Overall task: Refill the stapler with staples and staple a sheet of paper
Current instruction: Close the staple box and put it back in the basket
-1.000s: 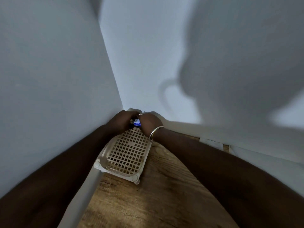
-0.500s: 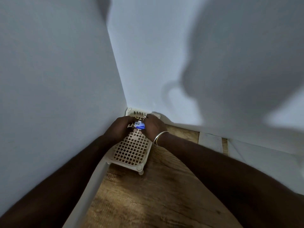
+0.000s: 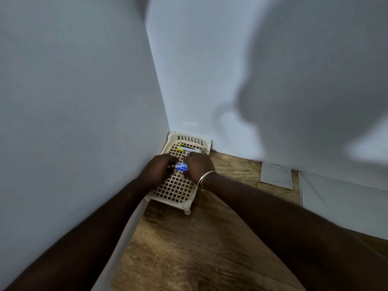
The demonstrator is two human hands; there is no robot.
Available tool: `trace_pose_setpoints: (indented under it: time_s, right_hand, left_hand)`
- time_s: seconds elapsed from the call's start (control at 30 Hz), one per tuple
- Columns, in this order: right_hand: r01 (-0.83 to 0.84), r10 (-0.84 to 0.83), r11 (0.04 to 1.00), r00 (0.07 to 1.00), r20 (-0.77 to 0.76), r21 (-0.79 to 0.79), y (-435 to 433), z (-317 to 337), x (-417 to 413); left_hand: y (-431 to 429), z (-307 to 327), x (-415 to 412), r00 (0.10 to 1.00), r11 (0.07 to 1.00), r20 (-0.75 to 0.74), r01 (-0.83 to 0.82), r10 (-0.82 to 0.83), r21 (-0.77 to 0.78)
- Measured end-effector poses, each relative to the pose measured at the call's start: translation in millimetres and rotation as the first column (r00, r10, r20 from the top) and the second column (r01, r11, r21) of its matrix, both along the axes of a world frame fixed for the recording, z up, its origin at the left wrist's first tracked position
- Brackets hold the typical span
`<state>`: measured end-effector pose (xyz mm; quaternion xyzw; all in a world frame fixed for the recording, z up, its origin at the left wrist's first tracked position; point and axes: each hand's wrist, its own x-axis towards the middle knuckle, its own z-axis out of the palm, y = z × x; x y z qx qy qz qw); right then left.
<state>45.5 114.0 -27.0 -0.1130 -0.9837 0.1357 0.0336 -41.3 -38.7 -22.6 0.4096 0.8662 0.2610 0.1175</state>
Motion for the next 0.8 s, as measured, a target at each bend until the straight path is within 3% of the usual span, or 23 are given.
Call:
trace_pose_setpoints:
  time_s: [0.33,0.8]
  right_hand:
    - [0.037,-0.035,0.999,0.998,0.057,-0.033,-6,-5,1]
    - [0.024,-0.025,1.0,0.994,0.109,0.005,-8,-6,3]
  left_hand:
    - [-3,-3,9,0.999,0.996,-0.005,-0.046,0.046,-0.081]
    - [-4,-7,19,0.998,0.996,-0.045,-0.038,0.035,-0.074]
